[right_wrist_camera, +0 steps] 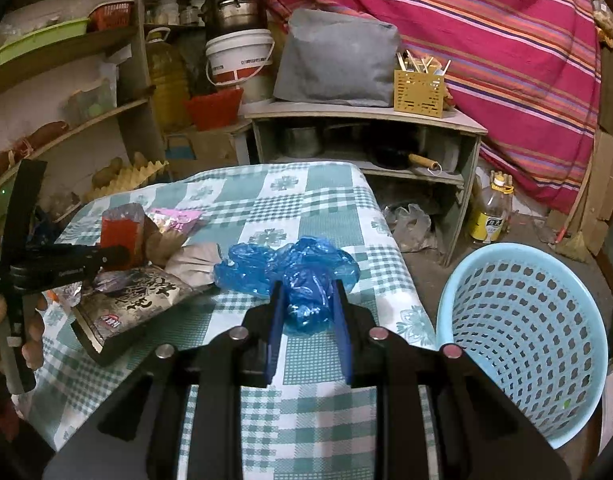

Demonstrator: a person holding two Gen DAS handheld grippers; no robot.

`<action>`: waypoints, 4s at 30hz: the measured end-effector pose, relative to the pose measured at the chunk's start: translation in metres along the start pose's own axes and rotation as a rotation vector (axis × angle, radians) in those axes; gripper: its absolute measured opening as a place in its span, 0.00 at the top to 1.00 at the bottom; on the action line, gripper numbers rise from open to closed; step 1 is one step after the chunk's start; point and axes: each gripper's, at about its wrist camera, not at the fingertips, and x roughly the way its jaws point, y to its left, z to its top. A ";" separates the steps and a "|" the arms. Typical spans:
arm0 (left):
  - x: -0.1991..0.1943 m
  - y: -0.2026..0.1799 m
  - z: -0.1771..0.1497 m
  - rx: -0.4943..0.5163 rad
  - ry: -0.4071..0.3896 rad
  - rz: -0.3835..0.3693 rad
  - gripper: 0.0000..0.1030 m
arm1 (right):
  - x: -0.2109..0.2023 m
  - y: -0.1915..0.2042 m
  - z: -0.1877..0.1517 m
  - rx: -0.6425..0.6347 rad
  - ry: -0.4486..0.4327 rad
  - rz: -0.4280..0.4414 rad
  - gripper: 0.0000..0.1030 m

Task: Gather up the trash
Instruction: 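Lift the blue bag with the right tool while the left tool grasps a red wrapper, then carry both items over the blue basket and open both tools, then return both tools to the table and grasp the dark red sponge with left tool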

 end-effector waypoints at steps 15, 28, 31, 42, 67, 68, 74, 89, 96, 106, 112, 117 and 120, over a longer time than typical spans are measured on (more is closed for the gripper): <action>-0.079 -0.021 0.009 0.008 -0.168 0.077 0.93 | -0.045 -0.002 0.007 -0.008 -0.107 0.007 0.77; -0.088 -0.088 0.001 0.054 -0.212 0.024 0.93 | -0.088 -0.071 0.011 0.092 -0.170 -0.091 0.77; -0.080 -0.111 0.003 0.072 -0.212 -0.012 0.93 | -0.098 -0.096 0.009 0.120 -0.178 -0.138 0.77; -0.050 -0.209 0.010 0.181 -0.198 -0.141 0.93 | -0.102 -0.180 -0.010 0.194 -0.125 -0.295 0.77; 0.012 -0.346 0.019 0.309 -0.145 -0.332 0.74 | -0.090 -0.233 -0.022 0.289 -0.077 -0.362 0.77; 0.013 -0.344 0.018 0.305 -0.142 -0.329 0.69 | -0.089 -0.233 -0.022 0.288 -0.074 -0.362 0.77; 0.012 -0.327 0.019 0.277 -0.152 -0.295 0.46 | -0.081 -0.230 -0.023 0.286 -0.055 -0.360 0.76; -0.030 -0.259 0.029 0.193 -0.249 -0.145 0.13 | -0.069 -0.213 -0.021 0.271 -0.063 -0.402 0.19; -0.063 -0.209 0.030 0.138 -0.294 -0.090 0.06 | -0.068 -0.182 -0.014 0.232 -0.068 -0.384 0.14; -0.091 -0.072 0.010 0.058 -0.280 0.113 0.05 | -0.052 -0.113 -0.003 0.174 -0.062 -0.284 0.13; -0.074 0.018 -0.012 -0.020 -0.201 0.247 0.05 | -0.035 -0.065 0.000 0.117 -0.046 -0.226 0.13; -0.053 0.065 -0.022 -0.117 -0.119 0.241 0.05 | -0.018 -0.027 0.001 0.055 -0.023 -0.204 0.13; -0.038 0.077 -0.024 -0.125 -0.087 0.249 0.05 | -0.006 -0.009 0.001 0.015 0.003 -0.201 0.13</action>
